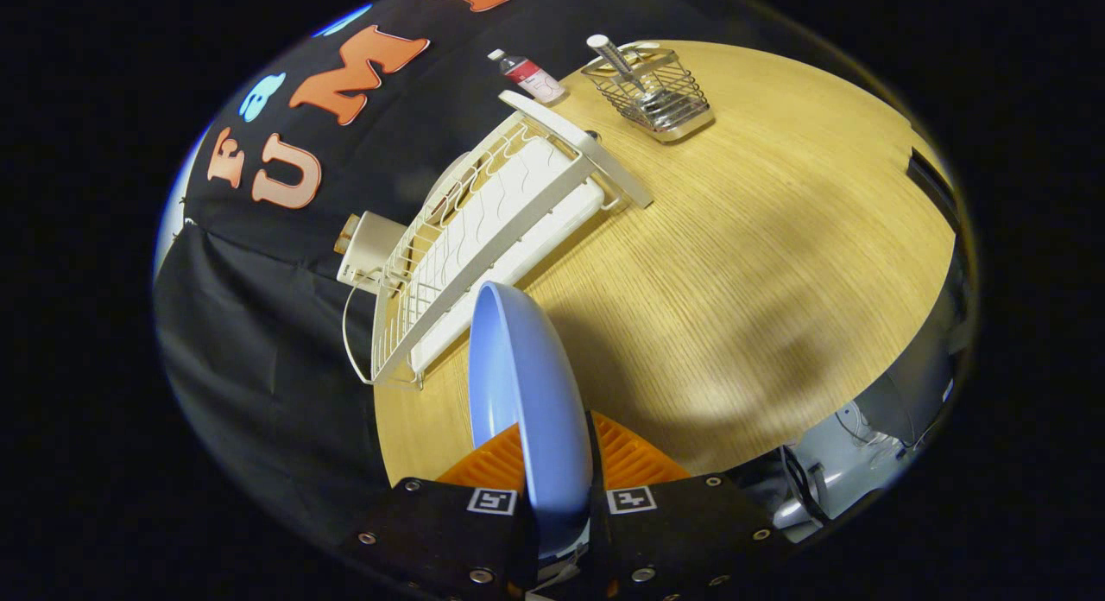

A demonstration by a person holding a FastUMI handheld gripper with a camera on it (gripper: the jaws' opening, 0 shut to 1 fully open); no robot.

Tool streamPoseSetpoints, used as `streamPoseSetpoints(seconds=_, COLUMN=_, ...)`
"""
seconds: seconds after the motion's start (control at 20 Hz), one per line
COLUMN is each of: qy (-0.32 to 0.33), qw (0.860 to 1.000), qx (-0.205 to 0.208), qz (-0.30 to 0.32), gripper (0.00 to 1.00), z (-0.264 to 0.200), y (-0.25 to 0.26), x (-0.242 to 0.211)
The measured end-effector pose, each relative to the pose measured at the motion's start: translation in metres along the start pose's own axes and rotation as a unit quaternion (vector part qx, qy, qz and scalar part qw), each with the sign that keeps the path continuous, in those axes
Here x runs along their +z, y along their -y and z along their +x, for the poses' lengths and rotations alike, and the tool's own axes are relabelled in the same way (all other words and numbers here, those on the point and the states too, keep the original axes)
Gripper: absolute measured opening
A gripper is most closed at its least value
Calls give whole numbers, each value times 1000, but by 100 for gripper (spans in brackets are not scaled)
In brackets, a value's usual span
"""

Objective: Take the plate from the dish rack, then take the spoon from the basket and place it into the plate.

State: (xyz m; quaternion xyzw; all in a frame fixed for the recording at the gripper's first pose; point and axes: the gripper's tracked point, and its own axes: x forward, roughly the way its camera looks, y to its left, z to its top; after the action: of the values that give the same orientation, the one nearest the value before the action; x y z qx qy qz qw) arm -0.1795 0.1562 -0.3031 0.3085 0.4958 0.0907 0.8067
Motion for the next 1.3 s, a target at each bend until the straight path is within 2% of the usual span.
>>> streamPoseSetpoints(seconds=0.3, qy=-13, qw=999, qx=34, qz=26, gripper=24, z=23, y=-7, x=3)
streamPoseSetpoints(seconds=0.45, qy=-15, qw=999, qx=31, qz=30, gripper=28, z=30, y=-7, x=5)
streamPoseSetpoints(seconds=0.55, qy=-17, qw=1000, qx=9, qz=9, gripper=32, z=31, y=2, x=5)
streamPoseSetpoints(seconds=0.65, qy=-23, qw=1000, qx=2, qz=11, gripper=39, z=31, y=4, x=6)
streamPoseSetpoints(seconds=0.9, qy=-14, qw=1000, qx=-19, qz=-8, gripper=66, z=20, y=12, x=21)
streamPoseSetpoints(seconds=1.05, qy=-7, qw=999, qx=-33, qz=-18, gripper=78, z=11, y=17, x=34)
streamPoseSetpoints(seconds=1.1, qy=-1, qw=999, qx=-38, qz=-23, gripper=86, z=5, y=19, x=40)
streamPoseSetpoints(seconds=1.2, qy=18, qw=997, qx=-59, qz=-38, gripper=96, z=-7, y=27, x=59)
streamPoseSetpoints(seconds=1.3, qy=49, qw=992, qx=-95, qz=-65, gripper=99, z=-23, y=40, x=88)
